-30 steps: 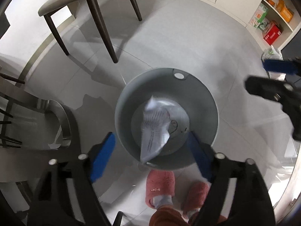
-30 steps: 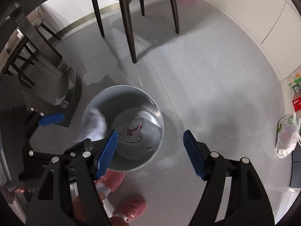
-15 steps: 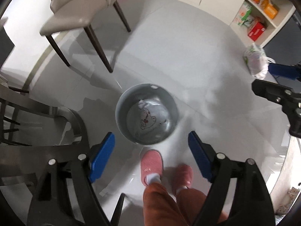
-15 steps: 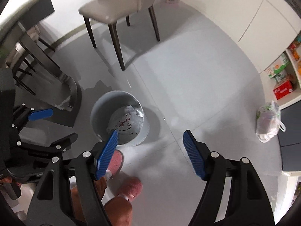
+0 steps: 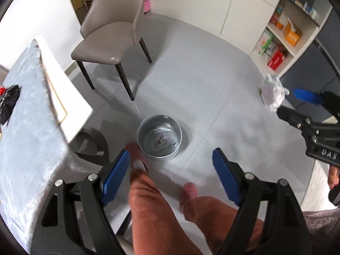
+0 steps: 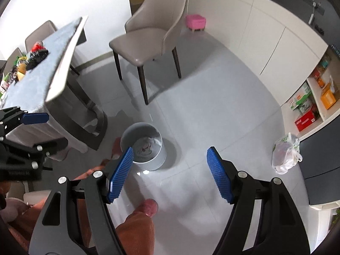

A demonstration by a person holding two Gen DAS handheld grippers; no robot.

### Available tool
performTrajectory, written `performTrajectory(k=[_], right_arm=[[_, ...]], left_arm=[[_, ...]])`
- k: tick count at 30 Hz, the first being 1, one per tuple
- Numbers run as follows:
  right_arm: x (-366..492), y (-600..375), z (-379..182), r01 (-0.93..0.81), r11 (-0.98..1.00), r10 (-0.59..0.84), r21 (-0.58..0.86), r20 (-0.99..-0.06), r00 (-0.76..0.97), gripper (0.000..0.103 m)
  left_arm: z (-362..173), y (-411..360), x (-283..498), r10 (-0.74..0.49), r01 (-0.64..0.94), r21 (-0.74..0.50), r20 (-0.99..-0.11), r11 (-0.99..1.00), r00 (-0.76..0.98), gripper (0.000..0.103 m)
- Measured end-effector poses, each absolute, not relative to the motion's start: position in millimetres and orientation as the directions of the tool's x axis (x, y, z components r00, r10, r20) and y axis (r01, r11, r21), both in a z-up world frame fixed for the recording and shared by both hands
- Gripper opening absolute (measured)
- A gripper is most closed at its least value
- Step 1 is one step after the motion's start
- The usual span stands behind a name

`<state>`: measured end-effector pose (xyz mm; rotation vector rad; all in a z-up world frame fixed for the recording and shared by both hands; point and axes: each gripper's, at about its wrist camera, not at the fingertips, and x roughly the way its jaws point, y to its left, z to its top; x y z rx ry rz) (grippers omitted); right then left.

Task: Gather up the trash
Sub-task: 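Move both open tools back over the table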

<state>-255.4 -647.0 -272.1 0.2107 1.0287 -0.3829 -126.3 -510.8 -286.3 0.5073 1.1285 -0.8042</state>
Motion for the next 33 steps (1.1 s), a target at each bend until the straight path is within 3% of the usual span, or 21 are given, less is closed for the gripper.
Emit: performTrajectory(k=[16,23,33], right_arm=[[-286,-632,-215,0.480,0.876,-0.298,-0.044,-0.833,0.467,0.069],[-232,-585,-195,0.333,0.941,-0.239,-0.055,-0.805,0.542,0.070],[-120,-471,-166,0.018,0.998,-0.064,-0.068,-0.764,0.642,0.072]], left_arm=[[-237,-478,-136,-0.379,0.792,-0.056,-0.897,0.608,0.227,0.080],[-216,-420,-116,-0.368,0.698,-0.053,-0.877,0.714,0.309,0.080],[-189,-263,-48,-0.224,0.366,-0.035,-0.844,0.930,0.487,0.080]])
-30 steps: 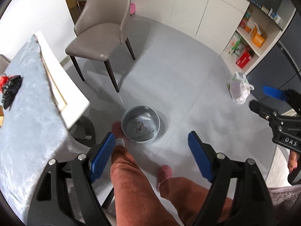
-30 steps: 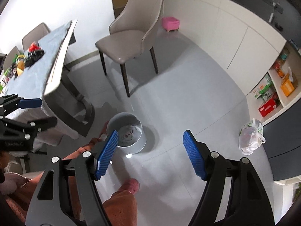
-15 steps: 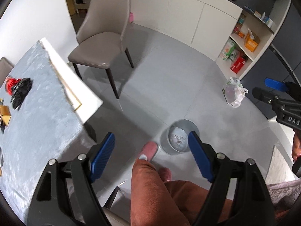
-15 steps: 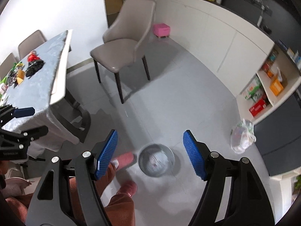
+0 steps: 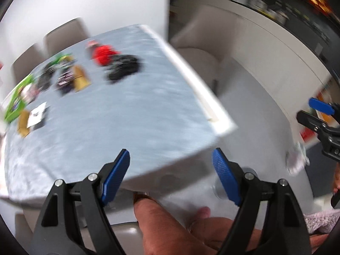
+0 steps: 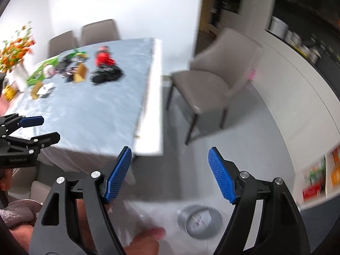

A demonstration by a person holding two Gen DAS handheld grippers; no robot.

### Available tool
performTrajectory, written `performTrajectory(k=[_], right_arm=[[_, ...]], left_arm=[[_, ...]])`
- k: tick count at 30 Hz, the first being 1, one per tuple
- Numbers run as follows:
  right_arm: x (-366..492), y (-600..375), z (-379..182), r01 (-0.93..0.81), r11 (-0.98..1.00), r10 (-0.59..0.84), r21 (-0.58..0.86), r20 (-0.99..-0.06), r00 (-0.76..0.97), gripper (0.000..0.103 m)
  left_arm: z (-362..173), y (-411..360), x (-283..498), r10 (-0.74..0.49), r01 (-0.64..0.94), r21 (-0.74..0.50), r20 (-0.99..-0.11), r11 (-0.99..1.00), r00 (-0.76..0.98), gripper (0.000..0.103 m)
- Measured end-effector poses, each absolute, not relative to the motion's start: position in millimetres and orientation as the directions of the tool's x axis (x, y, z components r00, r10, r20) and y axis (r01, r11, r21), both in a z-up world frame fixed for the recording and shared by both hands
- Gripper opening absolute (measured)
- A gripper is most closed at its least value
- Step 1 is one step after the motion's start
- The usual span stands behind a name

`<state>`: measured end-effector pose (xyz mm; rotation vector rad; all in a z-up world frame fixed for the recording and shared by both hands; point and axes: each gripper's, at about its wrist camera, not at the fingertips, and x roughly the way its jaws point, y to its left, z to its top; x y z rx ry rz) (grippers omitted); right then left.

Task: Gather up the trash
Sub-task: 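Move both open tools back over the table, then grasp the gold box with the left tool while the right tool grasps the white bat tray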

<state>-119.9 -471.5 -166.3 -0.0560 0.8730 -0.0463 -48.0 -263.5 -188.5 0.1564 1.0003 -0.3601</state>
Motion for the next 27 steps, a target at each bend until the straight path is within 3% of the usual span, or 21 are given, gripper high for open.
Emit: performTrajectory(k=[12,19,27], right_arm=[[64,-266,-152,-0.218,0.975,0.116,-0.046,-0.730,0.674,0.072],[117,-164,-154,-0.372,0.928,0.228,-0.030,-0.745,0.627,0.072],[152,-86,-181,-0.529,0.848,0.319,-0.009,-0.789,0.526,0.072]], left_arm=[[-177,-59,71,-0.054,0.115,0.010,-0.839,0.993,0.542,0.080],[-172,39,104,0.045,-0.023,0.039,-0.840,0.999,0.541,0.080],[-186,100,108,0.137,-0.194,0.038,-0.839,0.980,0.526,0.080]])
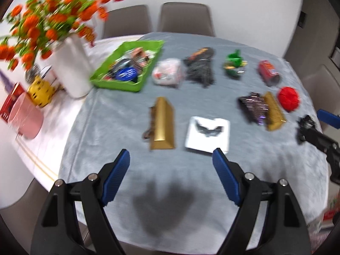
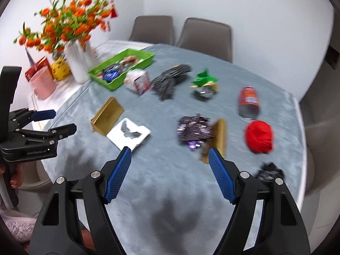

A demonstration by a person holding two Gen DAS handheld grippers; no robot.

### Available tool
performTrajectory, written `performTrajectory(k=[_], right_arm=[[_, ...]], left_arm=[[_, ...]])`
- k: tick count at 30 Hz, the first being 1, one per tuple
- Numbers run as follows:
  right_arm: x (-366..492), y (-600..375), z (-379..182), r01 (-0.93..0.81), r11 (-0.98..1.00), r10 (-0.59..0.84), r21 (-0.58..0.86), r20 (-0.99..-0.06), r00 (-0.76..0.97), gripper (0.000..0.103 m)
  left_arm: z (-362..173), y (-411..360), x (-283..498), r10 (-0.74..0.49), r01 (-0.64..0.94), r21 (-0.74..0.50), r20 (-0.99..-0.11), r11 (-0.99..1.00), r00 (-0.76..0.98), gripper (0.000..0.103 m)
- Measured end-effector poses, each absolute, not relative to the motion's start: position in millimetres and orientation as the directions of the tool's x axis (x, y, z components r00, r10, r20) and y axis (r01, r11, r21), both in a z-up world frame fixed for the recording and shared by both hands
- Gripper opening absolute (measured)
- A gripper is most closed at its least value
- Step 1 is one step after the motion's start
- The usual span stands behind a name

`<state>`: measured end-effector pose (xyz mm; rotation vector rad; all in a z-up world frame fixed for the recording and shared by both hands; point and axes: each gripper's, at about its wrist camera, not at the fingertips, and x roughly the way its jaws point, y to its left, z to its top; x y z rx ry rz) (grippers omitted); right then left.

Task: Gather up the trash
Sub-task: 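Grasp the gold box with the left tool while the right tool grasps the white bat tray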

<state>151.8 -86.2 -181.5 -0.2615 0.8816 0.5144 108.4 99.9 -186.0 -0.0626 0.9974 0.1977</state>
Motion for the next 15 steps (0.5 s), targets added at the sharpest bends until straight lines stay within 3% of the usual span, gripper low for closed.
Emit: performTrajectory(k=[7,15], right_arm=[[179,-37,-223,-0.528,0.849,0.310,0.016,-0.824,0.474,0.072],[212,-13,-281,-0.375,0.925,0.238,0.064,-0.865,0.441,0.072]], left_arm=[[-222,135,137,0.107,-0.189,0.014,-0.863,0.982,0.494,0.080],[-276,145,185,0.037,-0.082,-0.001,-0.891,0.997,0.452,0.080]])
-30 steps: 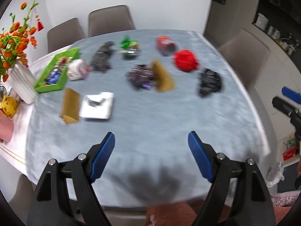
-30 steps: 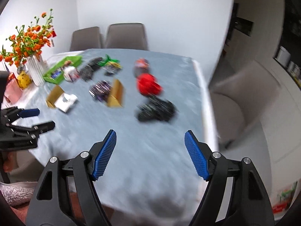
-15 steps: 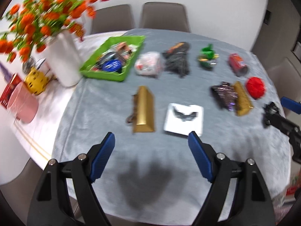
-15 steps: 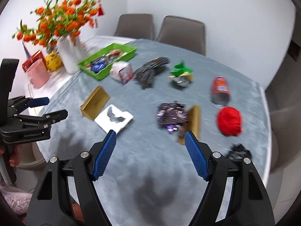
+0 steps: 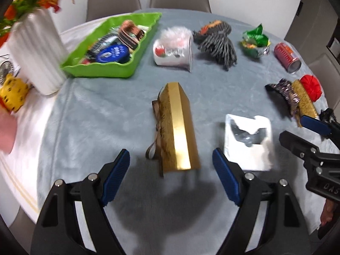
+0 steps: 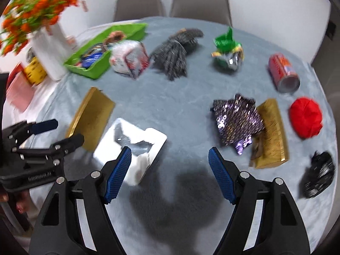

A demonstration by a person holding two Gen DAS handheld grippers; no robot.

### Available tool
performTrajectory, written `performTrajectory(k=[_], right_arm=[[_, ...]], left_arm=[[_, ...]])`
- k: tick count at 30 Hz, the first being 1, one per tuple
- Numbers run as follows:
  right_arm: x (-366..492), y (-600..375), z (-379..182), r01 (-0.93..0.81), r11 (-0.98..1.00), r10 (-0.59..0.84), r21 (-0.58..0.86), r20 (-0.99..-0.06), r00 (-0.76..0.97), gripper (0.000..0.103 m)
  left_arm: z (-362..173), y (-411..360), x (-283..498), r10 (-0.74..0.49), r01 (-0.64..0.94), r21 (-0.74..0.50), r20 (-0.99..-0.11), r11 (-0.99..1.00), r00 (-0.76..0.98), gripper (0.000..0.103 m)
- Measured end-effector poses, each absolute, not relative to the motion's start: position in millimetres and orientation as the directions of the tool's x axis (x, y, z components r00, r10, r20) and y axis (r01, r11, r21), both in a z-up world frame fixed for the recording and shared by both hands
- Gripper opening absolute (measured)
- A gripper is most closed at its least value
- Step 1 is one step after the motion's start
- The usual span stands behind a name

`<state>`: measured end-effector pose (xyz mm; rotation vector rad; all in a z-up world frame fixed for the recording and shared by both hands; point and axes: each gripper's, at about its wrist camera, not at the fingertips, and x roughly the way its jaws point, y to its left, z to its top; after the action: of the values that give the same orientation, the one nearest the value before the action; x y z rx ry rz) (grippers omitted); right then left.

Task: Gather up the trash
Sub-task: 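Grasp the gold box with the left tool while the right tool grasps the white bat tray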

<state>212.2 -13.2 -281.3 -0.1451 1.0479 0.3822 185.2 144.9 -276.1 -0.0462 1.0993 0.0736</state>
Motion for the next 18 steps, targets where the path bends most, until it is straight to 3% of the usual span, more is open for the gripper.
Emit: performTrajectory(k=[4,6,8,10,11,14,18], right_arm=[[222,-10,-301,-0.320,0.941,0.244,0.115,-0.884,0.399,0.072],[224,-5,-309,-0.320,0.939,0.248,0.125,-0.891,0.380,0.071],[223,1,-314,-0.332,0.933,0.260,0.137,-0.896,0.361,0.058],[222,8,-315,-0.352,0.924,0.279,0.152,-0.896,0.346,0.046],[222,10,-314,-0.360,0.919,0.287,0.157,-0.895,0.341,0.035],[223,17,-310,-0.380,0.910,0.300,0.164,-0.893,0.336,0.020],[223,20,-299,-0.400,0.902,0.310,0.163,-0.889,0.337,0.016]], left_arm=[[-296,150,194,0.021,-0.069,-0.009,-0.904,0.998,0.426,0.078],[-301,151,195,0.003,-0.053,-0.021,-0.908,0.998,0.418,0.067],[-308,149,194,-0.018,-0.035,-0.035,-0.916,0.999,0.400,0.055],[-309,146,192,-0.009,-0.020,-0.019,-0.912,1.000,0.409,0.050],[-309,145,192,-0.007,-0.012,-0.013,-0.912,1.000,0.410,0.050],[-308,147,193,-0.022,-0.011,-0.029,-0.914,1.000,0.405,0.049],[-302,154,194,-0.038,-0.013,-0.048,-0.912,0.999,0.408,0.049]])
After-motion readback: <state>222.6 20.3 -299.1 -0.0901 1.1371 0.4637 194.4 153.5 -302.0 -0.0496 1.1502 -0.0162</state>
